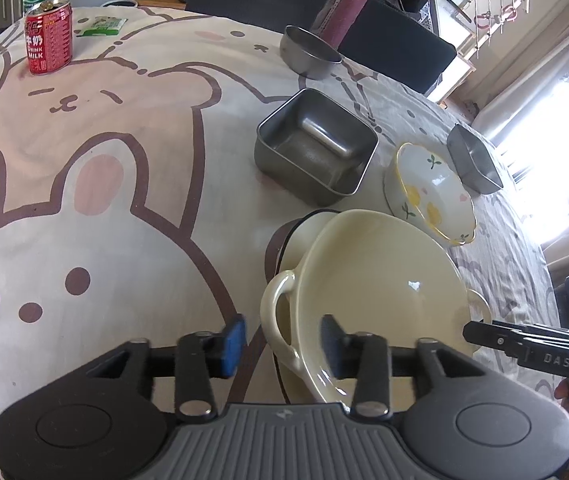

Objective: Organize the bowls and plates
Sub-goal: 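Lower the cream bowl onto the tablecloth and open both grippers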

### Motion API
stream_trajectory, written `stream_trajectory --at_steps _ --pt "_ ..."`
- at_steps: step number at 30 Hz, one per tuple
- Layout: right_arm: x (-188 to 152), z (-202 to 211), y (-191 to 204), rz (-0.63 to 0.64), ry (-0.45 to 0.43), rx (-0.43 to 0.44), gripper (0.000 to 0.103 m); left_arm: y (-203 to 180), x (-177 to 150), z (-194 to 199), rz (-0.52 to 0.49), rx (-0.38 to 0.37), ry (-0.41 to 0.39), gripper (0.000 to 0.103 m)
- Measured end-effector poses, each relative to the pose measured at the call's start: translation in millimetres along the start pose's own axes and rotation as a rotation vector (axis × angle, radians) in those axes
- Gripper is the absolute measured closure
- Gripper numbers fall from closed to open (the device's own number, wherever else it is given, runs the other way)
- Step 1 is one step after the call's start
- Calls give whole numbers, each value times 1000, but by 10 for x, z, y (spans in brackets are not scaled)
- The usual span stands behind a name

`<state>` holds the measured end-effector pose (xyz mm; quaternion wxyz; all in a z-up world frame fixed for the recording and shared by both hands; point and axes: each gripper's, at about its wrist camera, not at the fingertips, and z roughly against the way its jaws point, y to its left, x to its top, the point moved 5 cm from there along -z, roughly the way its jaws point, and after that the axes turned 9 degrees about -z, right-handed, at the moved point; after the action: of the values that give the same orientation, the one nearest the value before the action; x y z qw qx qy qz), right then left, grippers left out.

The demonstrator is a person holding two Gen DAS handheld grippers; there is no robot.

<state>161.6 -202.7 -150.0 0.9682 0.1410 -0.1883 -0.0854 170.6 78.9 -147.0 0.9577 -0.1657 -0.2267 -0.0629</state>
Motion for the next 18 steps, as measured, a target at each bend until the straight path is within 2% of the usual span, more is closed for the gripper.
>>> stream_trajectory --at_steps 3,4,7,11,13,15,18 --pt "-11 42 -2 11 -18 8 42 -30 -14 24 -15 11 -5 33" --pt "-13 56 -8 14 -26 7 40 -44 -20 36 -24 19 -7 25" --pt "-20 102 -31 9 -43 16 31 -76 -40 69 -47 49 -18 9" --pt "-34 182 -50 10 -76 44 13 -108 -49 122 -59 79 -42 2" --pt "-33 228 -43 21 -94 50 9 -147 -34 160 -74 96 -65 0" --pt "-24 272 -46 24 -107 59 0 -205 2 194 -92 109 -89 0" --pt "26 347 -71 16 -128 72 0 -343 94 213 -114 96 -117 0"
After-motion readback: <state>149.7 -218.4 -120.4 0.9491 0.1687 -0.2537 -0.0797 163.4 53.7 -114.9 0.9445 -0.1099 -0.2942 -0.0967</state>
